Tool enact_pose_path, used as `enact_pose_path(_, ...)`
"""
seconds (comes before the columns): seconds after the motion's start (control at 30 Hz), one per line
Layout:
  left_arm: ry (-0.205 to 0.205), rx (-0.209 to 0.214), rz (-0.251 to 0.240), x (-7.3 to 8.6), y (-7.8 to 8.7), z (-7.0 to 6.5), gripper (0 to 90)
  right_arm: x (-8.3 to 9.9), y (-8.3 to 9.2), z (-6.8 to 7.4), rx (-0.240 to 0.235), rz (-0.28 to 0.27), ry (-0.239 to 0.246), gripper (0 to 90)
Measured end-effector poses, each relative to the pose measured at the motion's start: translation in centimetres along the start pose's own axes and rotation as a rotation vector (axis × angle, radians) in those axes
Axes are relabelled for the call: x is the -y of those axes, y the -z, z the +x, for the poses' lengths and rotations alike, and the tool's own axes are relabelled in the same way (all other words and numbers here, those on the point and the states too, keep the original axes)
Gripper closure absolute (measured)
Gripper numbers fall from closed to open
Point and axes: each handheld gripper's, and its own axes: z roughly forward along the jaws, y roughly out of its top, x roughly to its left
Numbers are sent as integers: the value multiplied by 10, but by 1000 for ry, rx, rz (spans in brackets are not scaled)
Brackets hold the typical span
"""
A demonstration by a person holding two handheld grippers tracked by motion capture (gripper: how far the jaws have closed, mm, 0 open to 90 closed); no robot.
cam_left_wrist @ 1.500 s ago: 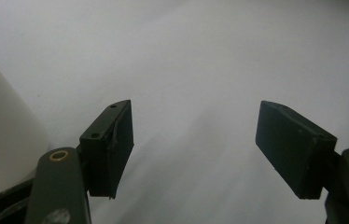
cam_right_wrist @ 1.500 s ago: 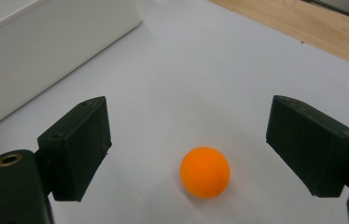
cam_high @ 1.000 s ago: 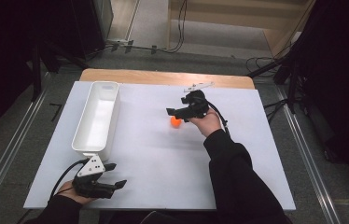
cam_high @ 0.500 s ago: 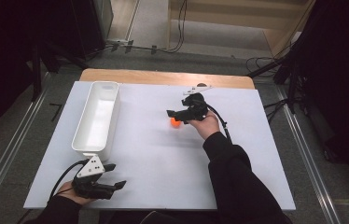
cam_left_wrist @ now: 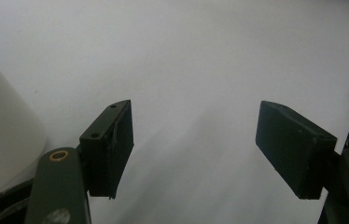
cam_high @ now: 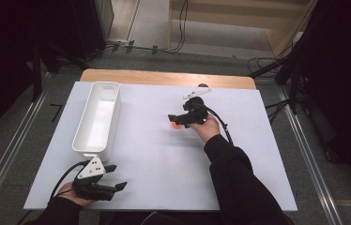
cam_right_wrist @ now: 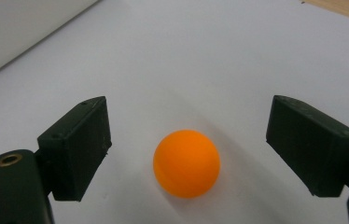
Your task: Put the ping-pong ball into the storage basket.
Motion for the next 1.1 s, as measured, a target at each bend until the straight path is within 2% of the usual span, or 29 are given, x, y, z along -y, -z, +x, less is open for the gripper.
enact_pose_path(0.13,3,0,-3,0,0,0,279,2,-3,-1,2,13,10,127)
enact_pose_path(0.33,-1,-1,3,0,0,0,279,7,-8,-3,9,31,-8,127)
enact_pose_path(0.77,-1,1,0,0,0,-1,279,12,-17,0,15,67,-12,126)
enact_pose_path(1.1,-2,2,-1,0,0,-1,279,18,-28,6,53,122,38,126)
